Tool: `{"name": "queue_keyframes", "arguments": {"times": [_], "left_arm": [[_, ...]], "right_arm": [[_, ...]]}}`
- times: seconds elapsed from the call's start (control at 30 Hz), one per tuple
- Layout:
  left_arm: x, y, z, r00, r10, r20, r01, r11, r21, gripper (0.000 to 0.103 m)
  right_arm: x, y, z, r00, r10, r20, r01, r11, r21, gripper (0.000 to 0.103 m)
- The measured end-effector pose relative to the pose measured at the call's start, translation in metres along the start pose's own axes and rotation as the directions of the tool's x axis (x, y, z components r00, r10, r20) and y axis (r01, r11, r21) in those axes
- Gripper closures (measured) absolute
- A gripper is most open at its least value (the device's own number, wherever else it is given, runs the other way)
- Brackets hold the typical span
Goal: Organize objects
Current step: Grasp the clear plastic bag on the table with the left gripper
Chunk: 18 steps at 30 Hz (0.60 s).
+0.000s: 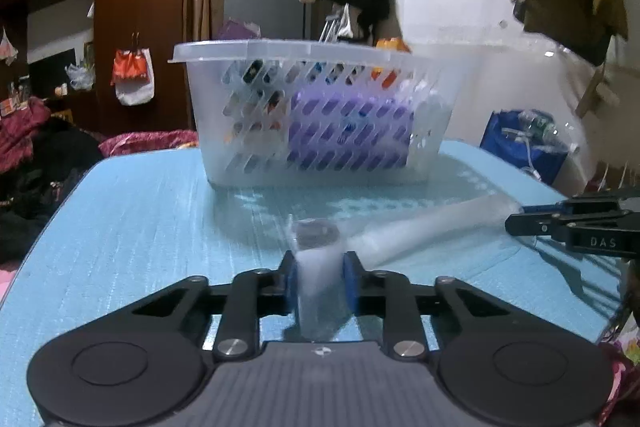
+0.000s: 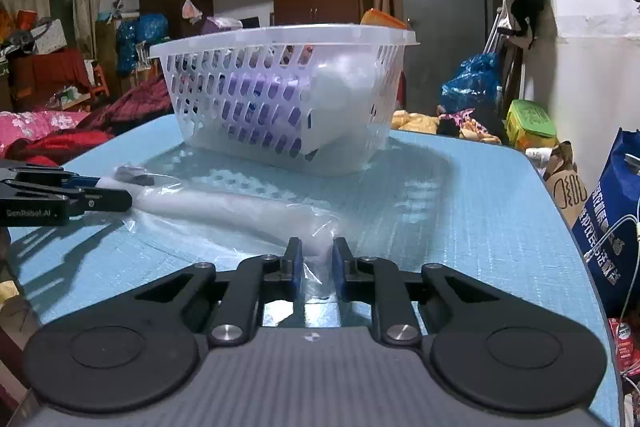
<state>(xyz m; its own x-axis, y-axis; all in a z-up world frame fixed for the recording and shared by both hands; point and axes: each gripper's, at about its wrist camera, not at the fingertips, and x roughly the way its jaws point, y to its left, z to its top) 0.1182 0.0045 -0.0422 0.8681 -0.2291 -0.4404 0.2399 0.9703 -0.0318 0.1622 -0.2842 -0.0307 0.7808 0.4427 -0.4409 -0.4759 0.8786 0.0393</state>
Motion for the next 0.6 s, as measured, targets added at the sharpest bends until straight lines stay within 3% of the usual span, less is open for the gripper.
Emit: {"name": "queue_keyframes", "arguments": {"times": [0.3, 0.6], "left_arm": [[-0.015, -0.001, -0.005, 0.995, -0.028, 0.091, 0.027, 1.000, 0.012, 0.081], [-0.044, -0.001, 0.004, 0.970, -0.057, 0.236, 0.055, 0.998, 0.014, 0.081]], "right_arm": [[-0.014, 0.002, 0.001, 0.998, 0.005, 0.062, -0.005, 1.000, 0.010, 0.090], [-0.034, 0.006, 0.012, 0.988, 0.011, 0.155, -0.013, 1.000, 0.012, 0.090]]}}
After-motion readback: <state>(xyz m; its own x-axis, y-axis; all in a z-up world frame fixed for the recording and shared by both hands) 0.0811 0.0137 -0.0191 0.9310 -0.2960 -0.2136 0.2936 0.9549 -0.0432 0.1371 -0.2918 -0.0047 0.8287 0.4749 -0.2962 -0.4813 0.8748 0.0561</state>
